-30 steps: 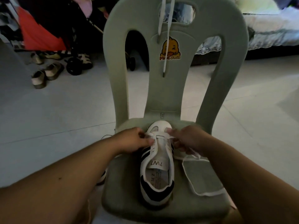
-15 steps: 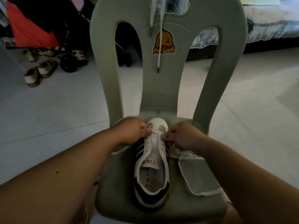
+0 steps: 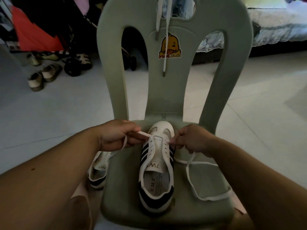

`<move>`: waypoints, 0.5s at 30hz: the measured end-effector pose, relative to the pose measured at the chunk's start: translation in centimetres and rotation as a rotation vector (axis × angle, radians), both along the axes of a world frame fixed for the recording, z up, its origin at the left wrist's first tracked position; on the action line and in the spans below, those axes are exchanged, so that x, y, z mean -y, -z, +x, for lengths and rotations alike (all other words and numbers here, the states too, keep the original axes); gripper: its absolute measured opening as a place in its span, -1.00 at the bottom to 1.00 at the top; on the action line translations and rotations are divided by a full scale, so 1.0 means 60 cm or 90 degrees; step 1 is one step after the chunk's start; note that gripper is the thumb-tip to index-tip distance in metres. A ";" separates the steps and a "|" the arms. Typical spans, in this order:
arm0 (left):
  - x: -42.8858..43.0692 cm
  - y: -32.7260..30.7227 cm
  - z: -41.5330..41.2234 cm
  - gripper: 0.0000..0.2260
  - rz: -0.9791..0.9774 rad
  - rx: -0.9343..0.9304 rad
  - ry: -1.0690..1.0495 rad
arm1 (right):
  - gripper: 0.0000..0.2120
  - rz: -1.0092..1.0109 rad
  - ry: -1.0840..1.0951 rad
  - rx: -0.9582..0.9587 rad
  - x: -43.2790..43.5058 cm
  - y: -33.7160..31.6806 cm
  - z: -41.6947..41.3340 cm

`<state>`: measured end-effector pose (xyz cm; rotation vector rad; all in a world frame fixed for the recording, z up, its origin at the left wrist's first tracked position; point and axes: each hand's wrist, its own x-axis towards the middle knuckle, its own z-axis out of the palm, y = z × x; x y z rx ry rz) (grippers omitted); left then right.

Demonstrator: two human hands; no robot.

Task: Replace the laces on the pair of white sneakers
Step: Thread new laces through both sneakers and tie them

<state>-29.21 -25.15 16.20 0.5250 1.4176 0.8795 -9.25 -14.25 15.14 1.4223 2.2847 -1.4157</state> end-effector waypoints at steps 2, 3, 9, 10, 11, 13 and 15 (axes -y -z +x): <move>0.005 -0.013 -0.003 -0.85 -0.022 -0.114 0.040 | -0.71 0.014 0.006 0.023 -0.003 -0.018 0.005; 0.007 -0.021 -0.005 -0.81 -0.022 -0.180 0.056 | -0.70 0.011 0.021 0.018 -0.004 -0.029 0.009; 0.024 -0.120 -0.001 -0.62 0.123 -0.315 -0.005 | -0.70 -0.092 0.133 -0.148 0.004 -0.123 0.043; 0.026 -0.142 0.007 -0.62 0.139 -0.346 0.001 | -0.71 -0.103 0.140 -0.166 0.008 -0.141 0.045; 0.028 -0.167 0.015 -0.62 0.161 -0.380 0.009 | -0.72 -0.108 0.140 -0.186 0.012 -0.162 0.048; 0.029 -0.206 0.026 -0.62 0.190 -0.425 0.018 | -0.73 -0.117 0.136 -0.225 0.016 -0.197 0.047; 0.043 -0.258 0.040 -0.63 0.225 -0.456 0.034 | -0.73 -0.100 0.122 -0.272 0.033 -0.250 0.053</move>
